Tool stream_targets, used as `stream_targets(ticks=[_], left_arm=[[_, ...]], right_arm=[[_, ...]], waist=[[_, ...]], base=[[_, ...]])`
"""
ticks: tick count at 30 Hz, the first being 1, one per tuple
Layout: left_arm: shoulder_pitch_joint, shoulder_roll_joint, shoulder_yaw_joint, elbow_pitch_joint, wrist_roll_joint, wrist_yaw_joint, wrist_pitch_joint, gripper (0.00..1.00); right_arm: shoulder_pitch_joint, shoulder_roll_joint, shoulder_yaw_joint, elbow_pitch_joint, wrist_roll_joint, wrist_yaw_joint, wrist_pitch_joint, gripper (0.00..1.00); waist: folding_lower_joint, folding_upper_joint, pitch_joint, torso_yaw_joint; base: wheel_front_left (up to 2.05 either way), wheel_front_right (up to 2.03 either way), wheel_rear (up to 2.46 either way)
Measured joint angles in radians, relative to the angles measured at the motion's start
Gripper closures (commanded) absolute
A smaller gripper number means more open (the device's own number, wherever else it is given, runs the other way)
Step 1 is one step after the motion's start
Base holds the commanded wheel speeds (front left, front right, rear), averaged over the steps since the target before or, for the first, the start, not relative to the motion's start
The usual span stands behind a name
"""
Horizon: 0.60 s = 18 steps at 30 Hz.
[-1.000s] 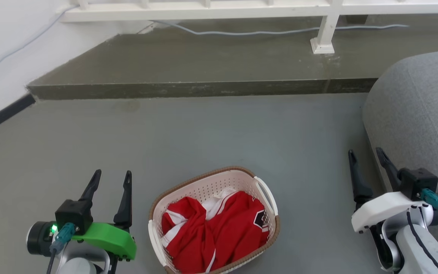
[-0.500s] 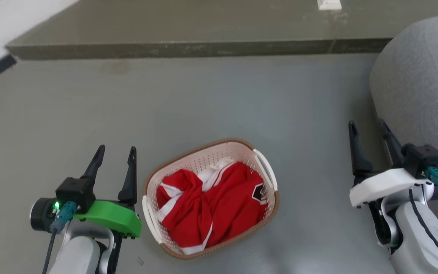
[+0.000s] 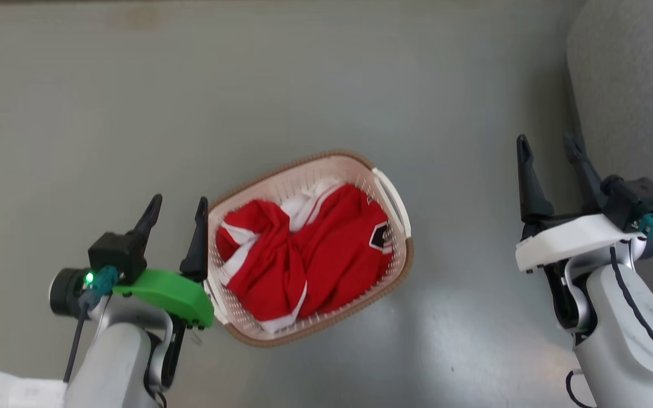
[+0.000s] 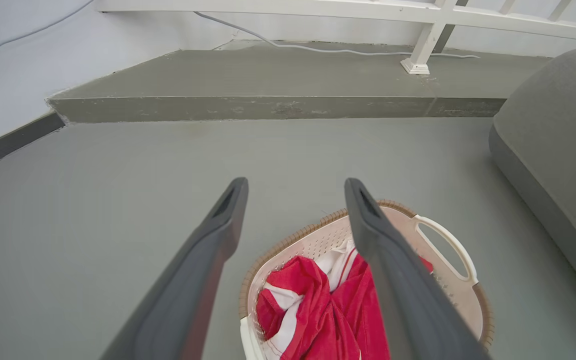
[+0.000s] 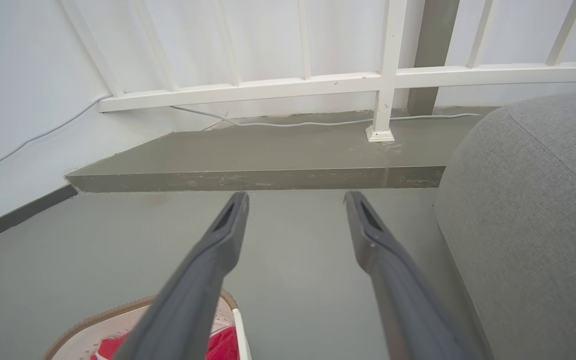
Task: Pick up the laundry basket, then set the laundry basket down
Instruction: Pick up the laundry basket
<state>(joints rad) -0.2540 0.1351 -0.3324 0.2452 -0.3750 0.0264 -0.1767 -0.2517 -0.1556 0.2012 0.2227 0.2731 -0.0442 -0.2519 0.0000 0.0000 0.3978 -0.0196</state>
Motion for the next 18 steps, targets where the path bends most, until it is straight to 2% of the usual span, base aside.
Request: stream_targets(ticks=[4, 10, 18], left_arm=[[-0.037, -0.009, -0.004, 0.021, -0.013, -0.009, 0.021, 0.00], [-0.066, -0.025, -0.007, 0.100, -0.072, -0.032, 0.107, 0.00], [-0.178, -0.024, 0.042, 0.175, -0.119, -0.041, 0.175, 0.00]], right_arm=[[-0.017, 0.002, 0.001, -0.002, -0.002, 0.000, 0.000, 0.00], [-0.058, 0.007, 0.001, -0.025, -0.014, 0.004, 0.000, 0.00], [-0.136, 0.024, -0.003, -0.072, -0.027, 0.005, -0.003, 0.00]], waist=[[0.0000, 0.0000, 0.057, -0.006], [0.0000, 0.0000, 0.143, -0.014], [0.0001, 0.0000, 0.271, -0.031]], base=[[0.00, 0.00, 0.00], [0.00, 0.00, 0.00], [0.00, 0.00, 0.00]])
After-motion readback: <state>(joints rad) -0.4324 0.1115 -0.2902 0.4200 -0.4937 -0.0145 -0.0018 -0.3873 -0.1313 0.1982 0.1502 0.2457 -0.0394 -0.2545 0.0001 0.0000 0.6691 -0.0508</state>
